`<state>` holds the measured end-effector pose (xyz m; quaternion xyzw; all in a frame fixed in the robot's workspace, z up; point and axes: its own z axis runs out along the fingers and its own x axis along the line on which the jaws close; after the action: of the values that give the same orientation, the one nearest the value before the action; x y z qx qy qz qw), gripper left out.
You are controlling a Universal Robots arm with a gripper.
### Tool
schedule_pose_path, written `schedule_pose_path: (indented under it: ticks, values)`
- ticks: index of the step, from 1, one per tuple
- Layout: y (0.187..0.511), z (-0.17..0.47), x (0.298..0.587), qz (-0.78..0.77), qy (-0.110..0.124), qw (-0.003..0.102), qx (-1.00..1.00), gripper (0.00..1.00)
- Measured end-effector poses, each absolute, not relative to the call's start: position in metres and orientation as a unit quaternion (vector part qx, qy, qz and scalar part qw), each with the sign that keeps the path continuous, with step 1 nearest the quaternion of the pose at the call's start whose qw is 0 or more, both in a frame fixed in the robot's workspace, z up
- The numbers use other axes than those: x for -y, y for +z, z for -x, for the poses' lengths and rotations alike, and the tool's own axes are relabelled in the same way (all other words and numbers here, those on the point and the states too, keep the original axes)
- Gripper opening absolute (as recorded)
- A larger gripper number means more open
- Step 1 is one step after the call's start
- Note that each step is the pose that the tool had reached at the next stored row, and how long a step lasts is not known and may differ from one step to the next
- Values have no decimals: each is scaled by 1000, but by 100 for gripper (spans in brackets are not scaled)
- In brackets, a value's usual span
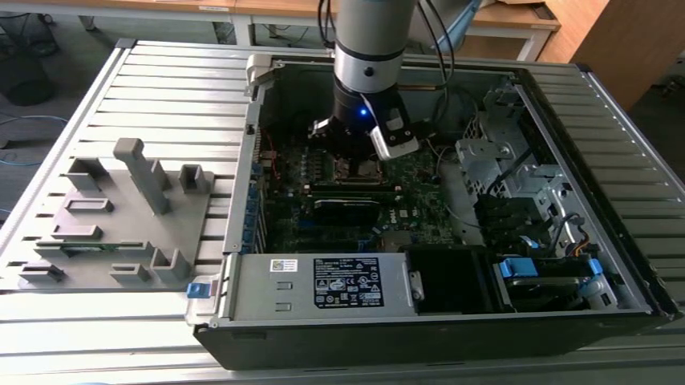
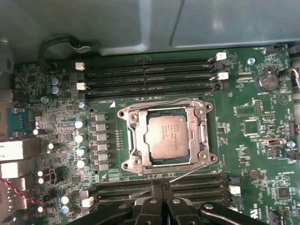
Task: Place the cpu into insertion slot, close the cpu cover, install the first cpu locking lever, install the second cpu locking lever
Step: 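Install the second cpu locking lever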
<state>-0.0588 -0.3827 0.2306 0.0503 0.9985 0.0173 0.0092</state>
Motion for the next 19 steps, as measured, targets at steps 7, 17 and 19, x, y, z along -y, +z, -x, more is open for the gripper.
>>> schedule_pose_path:
  ticks: [7,17,19]
  values:
    - [220,60,383,-50,17,9,-999,10]
    - [215,68,384,-50,17,9,-999,10]
    - [214,69,384,-50,17,9,-999,10]
